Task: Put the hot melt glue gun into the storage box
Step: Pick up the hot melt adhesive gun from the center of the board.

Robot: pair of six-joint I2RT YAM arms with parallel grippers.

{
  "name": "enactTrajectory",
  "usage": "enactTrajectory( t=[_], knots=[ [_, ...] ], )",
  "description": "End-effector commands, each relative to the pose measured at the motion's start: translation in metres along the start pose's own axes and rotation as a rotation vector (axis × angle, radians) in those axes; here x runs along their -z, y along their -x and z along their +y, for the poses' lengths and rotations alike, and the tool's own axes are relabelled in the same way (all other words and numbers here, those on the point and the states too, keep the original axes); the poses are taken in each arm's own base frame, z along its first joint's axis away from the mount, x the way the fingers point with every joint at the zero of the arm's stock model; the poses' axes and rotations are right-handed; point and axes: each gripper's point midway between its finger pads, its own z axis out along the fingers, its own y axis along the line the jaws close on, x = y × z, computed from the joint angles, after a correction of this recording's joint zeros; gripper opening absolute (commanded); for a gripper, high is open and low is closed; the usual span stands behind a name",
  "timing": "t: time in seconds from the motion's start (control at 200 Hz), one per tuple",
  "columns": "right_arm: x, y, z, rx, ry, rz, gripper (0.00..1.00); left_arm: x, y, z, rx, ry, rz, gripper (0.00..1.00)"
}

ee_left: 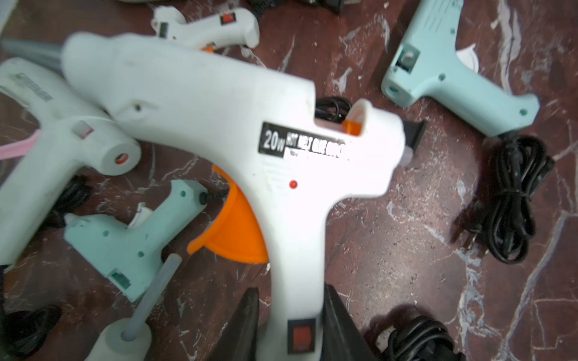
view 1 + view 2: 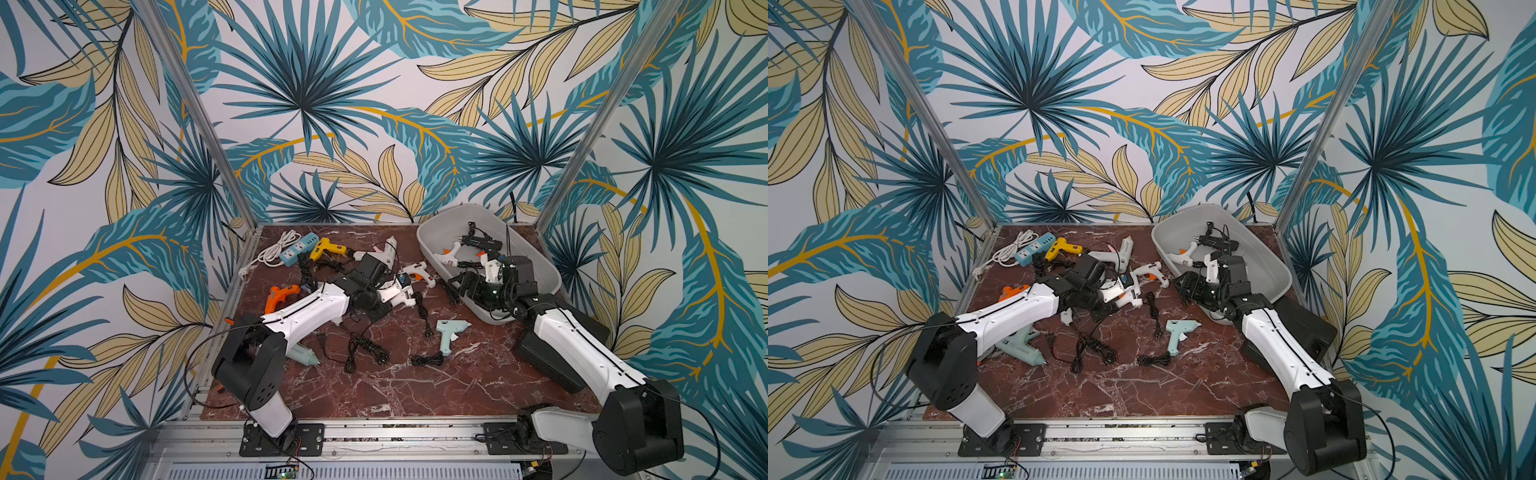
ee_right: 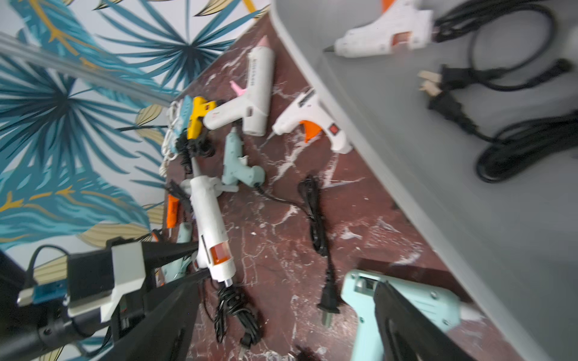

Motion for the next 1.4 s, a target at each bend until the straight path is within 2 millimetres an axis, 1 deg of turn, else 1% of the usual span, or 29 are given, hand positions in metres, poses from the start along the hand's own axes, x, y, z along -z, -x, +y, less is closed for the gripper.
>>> enactTrajectory(
  t=[0.0,0.115,0.245,0.321,0.431,0.581,0.666,0.761,0.932,1.007,1.022,1.047,1.087,1.102,1.192,1.202,1.242,1.287,1.307,1.397],
  knots=[
    [-0.004,-0.009,0.042,0.113,0.155,0.038,0.91,0.018,0.022,0.004,0.087,0.002,-0.112,0.00],
    [-0.015,-0.020,0.063,0.185,0.179,0.081,0.87,0.034,0.033,-0.004,0.102,-0.033,-0.173,0.00],
    [-0.029,-0.028,0.084,0.240,0.208,0.120,0.84,0.047,0.040,-0.009,0.101,-0.046,-0.215,0.00],
    [-0.037,-0.032,0.095,0.260,0.231,0.138,0.83,0.050,0.041,-0.010,0.099,-0.047,-0.225,0.00],
    [-0.050,-0.036,0.107,0.265,0.265,0.163,0.79,0.053,0.043,-0.010,0.098,-0.044,-0.246,0.00],
    [-0.065,-0.041,0.122,0.253,0.317,0.188,0.68,0.057,0.047,-0.012,0.100,-0.050,-0.282,0.00],
    [-0.072,-0.040,0.125,0.248,0.319,0.189,0.64,0.060,0.050,-0.012,0.098,-0.049,-0.301,0.00],
    [-0.076,-0.038,0.125,0.237,0.310,0.180,0.52,0.061,0.050,-0.012,0.098,-0.049,-0.306,0.00],
    [-0.078,-0.034,0.120,0.222,0.278,0.154,0.22,0.064,0.050,-0.012,0.100,-0.037,-0.320,0.00],
    [-0.075,-0.032,0.121,0.221,0.276,0.141,0.12,0.066,0.049,-0.010,0.107,-0.019,-0.332,0.00],
    [-0.074,-0.031,0.121,0.222,0.274,0.138,0.11,0.067,0.049,-0.009,0.111,-0.015,-0.335,0.04],
    [-0.072,-0.030,0.122,0.224,0.275,0.130,0.09,0.068,0.049,-0.009,0.116,-0.011,-0.341,0.16],
    [-0.068,-0.027,0.124,0.227,0.273,0.115,0.07,0.072,0.050,-0.009,0.123,-0.007,-0.356,0.39],
    [-0.066,-0.026,0.125,0.229,0.273,0.108,0.07,0.073,0.050,-0.008,0.127,-0.003,-0.363,0.47],
    [-0.052,-0.016,0.130,0.248,0.260,0.058,0.03,0.085,0.048,-0.009,0.151,0.014,-0.397,0.72],
    [-0.050,-0.014,0.131,0.253,0.260,0.049,0.03,0.089,0.051,-0.007,0.149,0.023,-0.420,0.74],
    [-0.042,-0.009,0.134,0.267,0.249,0.022,0.03,0.098,0.053,-0.006,0.162,0.044,-0.457,0.84],
    [-0.032,-0.002,0.135,0.285,0.227,-0.010,0.02,0.109,0.052,-0.006,0.178,0.068,-0.501,0.98],
    [-0.028,0.001,0.136,0.294,0.218,-0.026,0.01,0.114,0.052,-0.005,0.186,0.079,-0.523,1.00],
    [-0.010,0.014,0.143,0.334,0.188,-0.082,0.00,0.137,0.048,0.004,0.250,0.169,-0.631,1.00]
  ],
)
